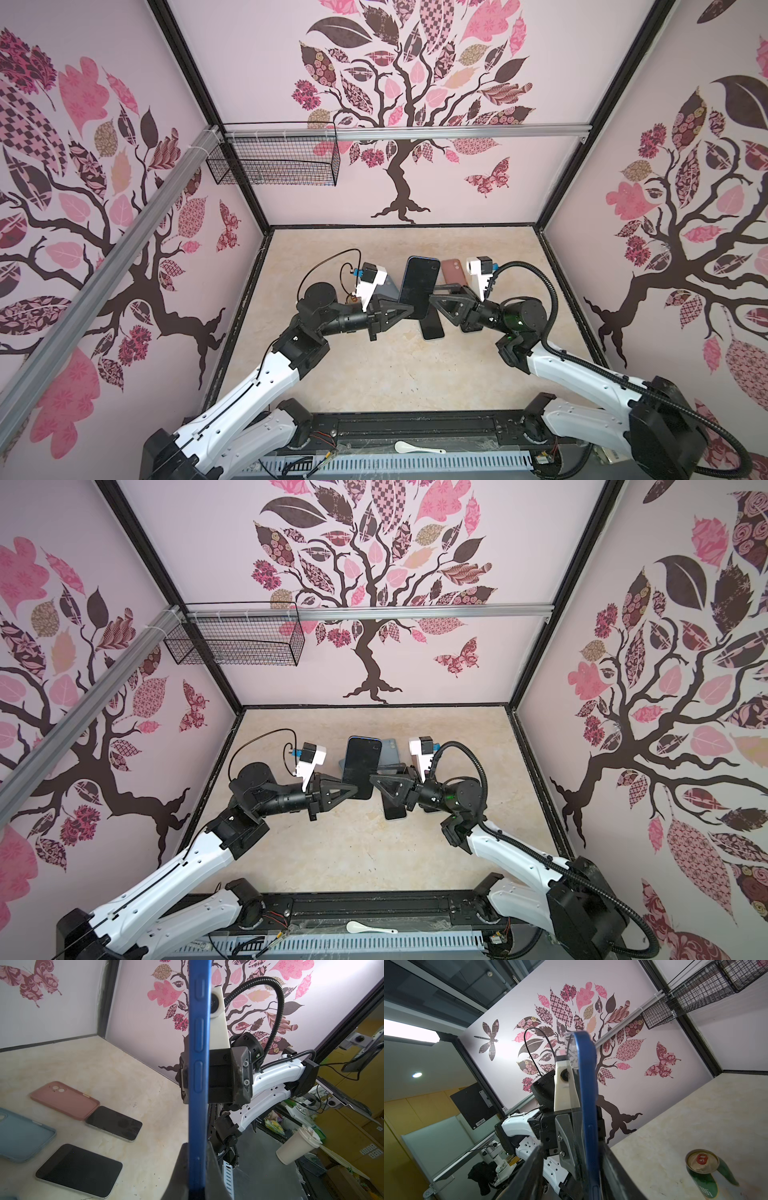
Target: Take the phone out of the phone case
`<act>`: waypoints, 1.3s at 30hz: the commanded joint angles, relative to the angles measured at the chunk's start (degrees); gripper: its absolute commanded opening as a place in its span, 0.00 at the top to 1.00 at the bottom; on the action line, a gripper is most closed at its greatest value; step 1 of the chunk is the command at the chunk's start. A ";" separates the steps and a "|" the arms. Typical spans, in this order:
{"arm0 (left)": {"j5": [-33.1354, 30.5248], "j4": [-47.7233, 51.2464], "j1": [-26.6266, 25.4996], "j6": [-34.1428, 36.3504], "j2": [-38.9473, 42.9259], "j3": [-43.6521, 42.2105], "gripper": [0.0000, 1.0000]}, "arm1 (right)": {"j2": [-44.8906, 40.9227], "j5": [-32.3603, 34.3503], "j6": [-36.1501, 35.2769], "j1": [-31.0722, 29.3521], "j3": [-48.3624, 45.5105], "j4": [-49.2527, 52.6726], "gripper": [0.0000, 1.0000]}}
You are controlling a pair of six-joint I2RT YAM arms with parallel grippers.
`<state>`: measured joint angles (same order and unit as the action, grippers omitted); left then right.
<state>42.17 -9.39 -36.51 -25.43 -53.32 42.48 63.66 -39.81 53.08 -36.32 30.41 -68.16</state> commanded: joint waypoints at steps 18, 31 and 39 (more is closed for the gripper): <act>-2.69 -1.67 0.03 -0.83 1.00 -3.85 0.86 | -1.71 6.14 -4.21 -0.32 -2.39 3.82 1.00; -15.00 23.08 9.43 4.82 5.50 -1.23 0.20 | -4.15 18.40 -18.66 -0.17 -1.70 53.75 1.00; -16.72 24.72 9.36 3.12 0.53 0.92 0.14 | 2.51 4.31 -18.90 3.89 5.66 70.10 1.00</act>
<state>26.98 13.89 -27.29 -22.50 -52.21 40.03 64.27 -25.82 35.81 -34.92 30.98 -3.31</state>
